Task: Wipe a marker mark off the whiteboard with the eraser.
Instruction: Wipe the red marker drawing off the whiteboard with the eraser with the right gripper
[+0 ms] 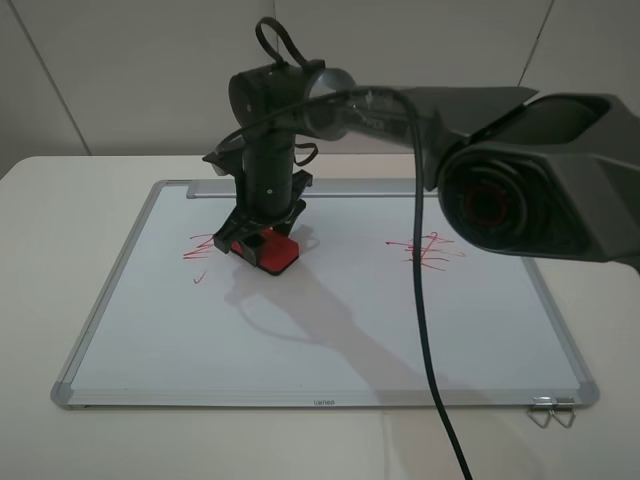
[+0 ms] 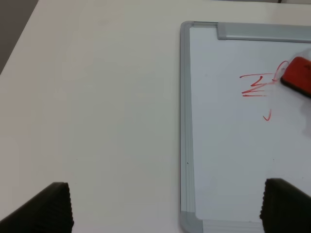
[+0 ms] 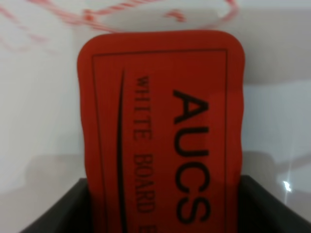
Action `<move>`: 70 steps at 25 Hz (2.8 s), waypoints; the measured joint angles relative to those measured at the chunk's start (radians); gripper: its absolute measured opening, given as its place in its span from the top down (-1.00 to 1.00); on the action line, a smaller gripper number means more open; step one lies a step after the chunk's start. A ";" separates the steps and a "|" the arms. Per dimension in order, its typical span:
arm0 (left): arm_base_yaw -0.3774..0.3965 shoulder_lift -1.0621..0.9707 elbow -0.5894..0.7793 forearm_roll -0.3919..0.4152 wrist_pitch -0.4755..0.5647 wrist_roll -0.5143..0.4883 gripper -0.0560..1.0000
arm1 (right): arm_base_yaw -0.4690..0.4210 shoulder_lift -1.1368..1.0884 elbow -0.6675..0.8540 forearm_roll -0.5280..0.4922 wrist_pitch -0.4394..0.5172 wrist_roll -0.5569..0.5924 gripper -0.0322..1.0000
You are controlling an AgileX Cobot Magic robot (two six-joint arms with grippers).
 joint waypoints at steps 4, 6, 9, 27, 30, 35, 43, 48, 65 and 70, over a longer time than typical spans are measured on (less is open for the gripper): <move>0.000 0.000 0.000 0.000 0.000 0.000 -0.57 | 0.070 0.000 0.000 0.032 0.001 0.000 -0.04; 0.000 0.000 0.000 0.000 0.000 0.000 -0.57 | 0.100 0.000 0.000 0.035 0.001 0.000 -0.04; 0.000 0.000 0.000 0.000 0.000 0.000 -0.57 | 0.143 0.000 0.000 0.044 0.001 0.000 -0.04; 0.000 0.000 0.000 0.000 0.000 0.000 -0.57 | 0.084 -0.059 0.116 -0.061 -0.010 0.000 -0.04; 0.000 0.000 0.000 0.000 0.000 0.000 -0.57 | 0.050 -0.097 0.189 -0.089 -0.010 0.000 -0.04; 0.000 0.000 0.000 0.000 0.000 0.000 -0.57 | -0.009 -0.170 0.331 -0.133 -0.033 0.000 -0.04; 0.000 0.000 0.000 0.000 0.000 0.000 -0.57 | -0.056 -0.231 0.451 -0.144 -0.126 0.000 -0.04; 0.000 0.000 0.000 0.000 0.000 0.000 -0.57 | -0.047 -0.231 0.452 -0.138 -0.171 0.000 -0.04; 0.000 0.000 0.000 0.000 0.000 0.000 -0.57 | 0.143 -0.188 0.192 -0.057 -0.290 0.000 -0.04; 0.000 0.000 0.000 0.000 0.000 0.000 -0.57 | 0.145 -0.098 0.084 -0.051 -0.231 0.000 -0.04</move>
